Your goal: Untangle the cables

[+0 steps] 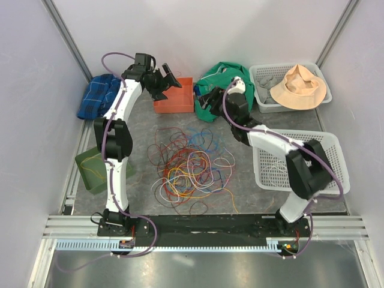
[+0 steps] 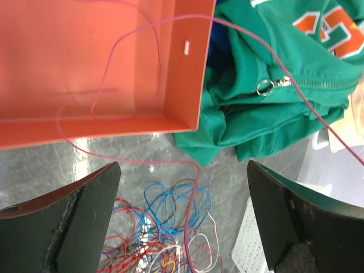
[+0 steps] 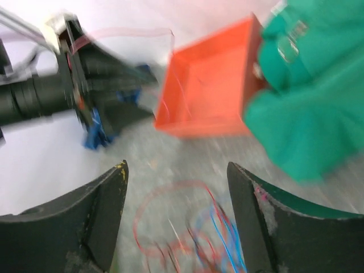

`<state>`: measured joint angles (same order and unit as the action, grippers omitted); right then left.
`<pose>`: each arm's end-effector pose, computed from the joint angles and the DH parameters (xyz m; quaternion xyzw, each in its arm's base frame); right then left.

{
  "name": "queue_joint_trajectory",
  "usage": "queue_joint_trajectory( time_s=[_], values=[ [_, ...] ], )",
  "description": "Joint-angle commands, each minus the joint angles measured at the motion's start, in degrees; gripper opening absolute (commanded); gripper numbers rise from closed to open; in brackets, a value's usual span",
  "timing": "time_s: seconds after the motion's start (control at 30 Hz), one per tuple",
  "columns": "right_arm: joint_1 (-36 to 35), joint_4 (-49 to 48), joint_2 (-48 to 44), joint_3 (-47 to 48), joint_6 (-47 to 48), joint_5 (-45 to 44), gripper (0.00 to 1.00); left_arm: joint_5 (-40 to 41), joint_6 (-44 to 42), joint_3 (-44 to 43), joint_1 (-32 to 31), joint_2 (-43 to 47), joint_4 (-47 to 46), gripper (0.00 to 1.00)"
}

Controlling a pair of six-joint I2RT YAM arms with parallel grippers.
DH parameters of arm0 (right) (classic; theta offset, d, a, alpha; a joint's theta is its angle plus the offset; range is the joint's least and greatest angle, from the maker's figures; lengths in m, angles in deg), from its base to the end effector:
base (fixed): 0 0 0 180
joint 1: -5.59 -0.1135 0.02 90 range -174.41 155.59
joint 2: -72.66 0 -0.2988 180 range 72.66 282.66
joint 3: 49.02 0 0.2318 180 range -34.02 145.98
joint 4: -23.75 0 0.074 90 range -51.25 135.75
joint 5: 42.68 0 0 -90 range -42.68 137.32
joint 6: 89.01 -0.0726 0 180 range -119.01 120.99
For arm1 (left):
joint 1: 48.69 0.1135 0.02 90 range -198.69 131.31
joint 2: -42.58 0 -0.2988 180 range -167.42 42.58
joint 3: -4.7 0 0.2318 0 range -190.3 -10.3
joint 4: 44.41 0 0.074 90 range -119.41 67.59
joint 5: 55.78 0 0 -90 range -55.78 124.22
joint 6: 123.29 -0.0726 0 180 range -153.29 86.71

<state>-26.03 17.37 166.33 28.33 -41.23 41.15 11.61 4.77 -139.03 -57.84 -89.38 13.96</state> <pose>0.3495 0.2060 0.3213 0.1051 0.7581 0.3529 0.5382 0.5322 -0.1140 0.2805 -0.1572 0.9004 -0.3121 0.2593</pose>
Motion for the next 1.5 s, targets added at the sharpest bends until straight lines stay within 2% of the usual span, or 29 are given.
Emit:
queue_joint_trajectory(
  time_s=[0.0, 0.07, 0.1, 0.17, 0.2, 0.3, 0.43, 0.83, 1.1, 1.23, 1.33, 1.43, 1.47],
  values=[
    [1.12, -10.96, 8.79, 12.14, -4.01, 10.82, 0.73, 2.39, -2.55, 1.63, -1.13, 5.31, -0.05, 1.00],
    [1.12, -8.24, 14.59, 16.82, -4.62, 12.41, 0.70, 4.23, -3.26, 2.16, -1.40, 5.49, 0.04, 1.00],
    [1.73, -8.23, 16.35, 20.32, -5.93, 13.72, 0.73, 4.85, -3.78, 2.34, -1.49, 5.49, 0.04, 1.00],
    [2.70, -14.09, 20.14, 21.15, -10.06, 18.03, 0.78, 6.08, -4.57, 2.34, -1.84, 5.22, 0.04, 1.00],
    [3.40, -17.08, 21.02, 20.80, -15.12, 19.26, 0.84, 6.52, -4.84, 2.25, -2.01, 5.05, -0.04, 1.00],
    [4.45, -26.40, 24.45, 20.89, -23.31, 21.20, 0.89, 8.02, -5.02, 1.99, -2.37, 4.35, 0.04, 1.00],
    [5.60, -37.84, 30.42, 23.16, -33.00, 21.73, 0.88, 8.72, -5.10, 1.90, -2.80, 3.64, 0.04, 1.00],
    [6.22, -44.27, 43.52, 37.93, -46.28, 23.22, 0.83, 11.62, -5.37, 3.40, -4.65, 3.73, 0.13, 1.00],
    [6.22, -41.03, 47.65, 45.23, -48.93, 24.89, 0.82, 12.06, -4.84, 3.57, -5.62, 3.73, 0.04, 1.00],
    [6.13, -38.73, 49.59, 49.27, -48.84, 25.51, 0.78, 12.41, -4.84, 4.18, -6.67, 4.26, 0.13, 1.00],
    [6.13, -37.06, 50.82, 51.99, -48.93, 25.51, 0.69, 13.03, -4.93, 5.06, -7.46, 4.69, 0.13, 1.00],
    [6.13, -36.36, 51.70, 53.84, -49.28, 25.16, 0.56, 13.47, -4.93, 6.38, -7.82, 5.05, 0.04, 1.00],
    [6.21, -36.18, 51.79, 54.54, -49.28, 24.72, 0.47, 13.64, -4.93, 6.73, -7.90, 5.22, 0.04, 1.00]
  ],
)
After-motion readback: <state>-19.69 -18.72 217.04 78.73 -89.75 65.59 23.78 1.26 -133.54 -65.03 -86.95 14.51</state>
